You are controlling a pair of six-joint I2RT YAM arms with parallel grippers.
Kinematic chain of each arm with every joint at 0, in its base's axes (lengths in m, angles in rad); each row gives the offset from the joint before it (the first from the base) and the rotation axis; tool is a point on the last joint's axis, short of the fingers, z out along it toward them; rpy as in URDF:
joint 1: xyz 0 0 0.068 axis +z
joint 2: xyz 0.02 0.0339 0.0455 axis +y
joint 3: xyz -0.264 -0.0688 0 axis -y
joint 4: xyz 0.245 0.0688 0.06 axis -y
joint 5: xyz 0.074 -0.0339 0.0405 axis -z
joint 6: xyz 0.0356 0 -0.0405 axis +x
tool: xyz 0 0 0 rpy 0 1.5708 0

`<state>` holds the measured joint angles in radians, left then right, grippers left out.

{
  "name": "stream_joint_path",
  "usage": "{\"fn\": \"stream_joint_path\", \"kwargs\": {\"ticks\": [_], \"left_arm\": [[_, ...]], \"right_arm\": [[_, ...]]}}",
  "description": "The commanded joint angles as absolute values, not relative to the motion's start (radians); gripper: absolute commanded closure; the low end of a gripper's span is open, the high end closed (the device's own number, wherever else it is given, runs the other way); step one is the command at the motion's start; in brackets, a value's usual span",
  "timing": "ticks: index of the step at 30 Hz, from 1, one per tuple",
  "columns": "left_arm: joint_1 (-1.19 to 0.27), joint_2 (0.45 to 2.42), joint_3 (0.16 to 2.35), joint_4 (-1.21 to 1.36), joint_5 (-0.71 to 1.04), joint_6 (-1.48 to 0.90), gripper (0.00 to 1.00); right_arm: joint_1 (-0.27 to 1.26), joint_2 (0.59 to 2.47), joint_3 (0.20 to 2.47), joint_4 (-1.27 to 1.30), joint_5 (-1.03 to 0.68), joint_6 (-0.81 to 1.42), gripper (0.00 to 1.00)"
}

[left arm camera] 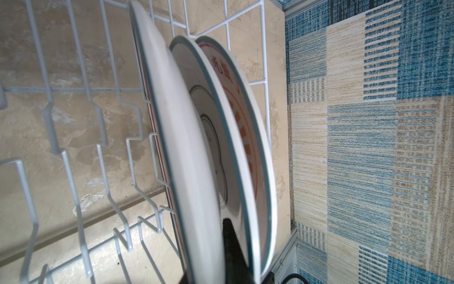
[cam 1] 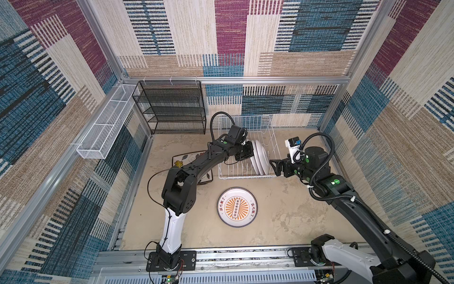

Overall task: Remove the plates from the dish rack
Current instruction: 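Close the left gripper on the rim of the nearest printed plate in the rack, then lift the printed plate up out of the rack slot with the left gripper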

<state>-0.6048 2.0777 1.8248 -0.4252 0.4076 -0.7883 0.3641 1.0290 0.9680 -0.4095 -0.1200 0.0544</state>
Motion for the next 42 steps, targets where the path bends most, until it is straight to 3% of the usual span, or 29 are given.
{"fn": "stream_joint_path", "kwargs": {"ticks": [1,42], "left_arm": [[-0.604,2.049,1.827,-0.428,0.414,-0.773,1.00],[-0.580,1.774,1.688,-0.426,0.383,-0.752,1.00]], "right_arm": [[0.364,1.021,0.981,-0.395,-0.109,0.058,0.01],[0.364,0.989,0.988,-0.332,-0.134,0.099,0.01]]}}
